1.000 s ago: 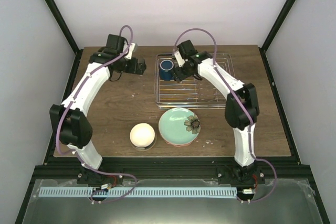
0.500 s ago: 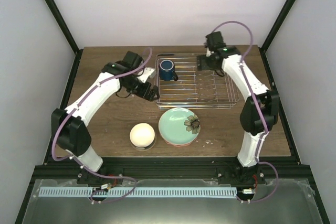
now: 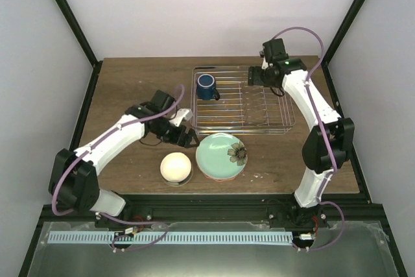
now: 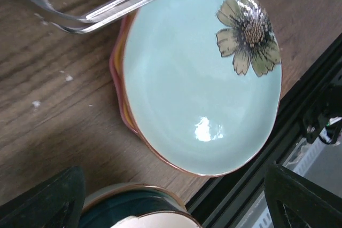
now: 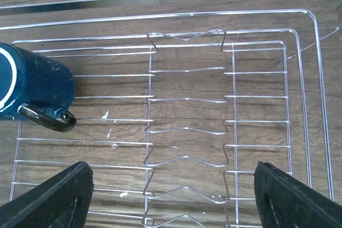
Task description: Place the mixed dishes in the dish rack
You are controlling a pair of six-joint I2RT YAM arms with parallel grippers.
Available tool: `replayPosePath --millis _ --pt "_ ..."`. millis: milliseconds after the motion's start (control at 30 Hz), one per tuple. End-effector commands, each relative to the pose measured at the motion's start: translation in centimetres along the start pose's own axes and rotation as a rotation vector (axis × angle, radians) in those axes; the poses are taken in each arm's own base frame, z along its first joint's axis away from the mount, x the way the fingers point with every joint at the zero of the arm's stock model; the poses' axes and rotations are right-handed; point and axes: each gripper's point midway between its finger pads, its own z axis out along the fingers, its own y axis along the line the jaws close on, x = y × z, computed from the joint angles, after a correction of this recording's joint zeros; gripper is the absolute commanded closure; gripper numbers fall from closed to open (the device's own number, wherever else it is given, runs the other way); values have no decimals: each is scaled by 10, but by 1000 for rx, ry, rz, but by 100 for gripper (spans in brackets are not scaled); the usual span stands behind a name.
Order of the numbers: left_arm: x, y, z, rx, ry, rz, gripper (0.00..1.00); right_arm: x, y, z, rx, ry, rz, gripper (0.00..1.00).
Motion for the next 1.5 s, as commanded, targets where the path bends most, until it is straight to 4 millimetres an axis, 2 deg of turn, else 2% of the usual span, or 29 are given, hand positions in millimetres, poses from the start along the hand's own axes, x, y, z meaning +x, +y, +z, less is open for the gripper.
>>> replayPosePath --millis 0,200,567,900,1333,1467 --pt "-7 -13 18 -18 -102 103 7 -2 4 -10 -25 -28 -2 17" --pt "-7 -25 45 -20 -134 150 8 6 -1 -20 -14 -43 -25 17" --pt "-3 2 66 -144 -114 134 9 23 -4 -35 -32 -55 -34 17" --pt "2 4 88 -100 -79 125 12 27 -7 -40 -19 -59 -42 17" --pt "16 5 106 -61 -28 109 37 32 -7 -33 -19 -38 -44 17" --pt "18 6 107 -60 -25 107 52 35 -9 -34 -13 -37 -44 16"
